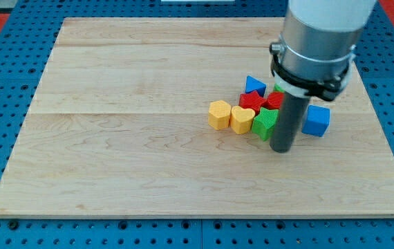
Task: Move the green circle diagonally to the yellow hexagon
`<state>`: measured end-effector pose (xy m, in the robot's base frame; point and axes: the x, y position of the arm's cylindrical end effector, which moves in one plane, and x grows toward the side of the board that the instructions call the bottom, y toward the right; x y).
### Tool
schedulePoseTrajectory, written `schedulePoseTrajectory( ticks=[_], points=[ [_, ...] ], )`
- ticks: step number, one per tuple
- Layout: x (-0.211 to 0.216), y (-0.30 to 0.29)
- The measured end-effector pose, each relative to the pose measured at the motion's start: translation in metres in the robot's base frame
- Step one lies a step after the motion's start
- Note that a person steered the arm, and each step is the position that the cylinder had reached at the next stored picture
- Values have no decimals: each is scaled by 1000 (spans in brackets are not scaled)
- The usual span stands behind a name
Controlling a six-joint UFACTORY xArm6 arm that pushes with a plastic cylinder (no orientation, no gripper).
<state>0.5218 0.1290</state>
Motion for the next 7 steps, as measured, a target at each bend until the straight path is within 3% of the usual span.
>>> schedulePoseTrajectory(
  ticks=[1, 2, 7],
  points=[
    [23, 84],
    [-33, 138],
    [-143, 7]
  ],
)
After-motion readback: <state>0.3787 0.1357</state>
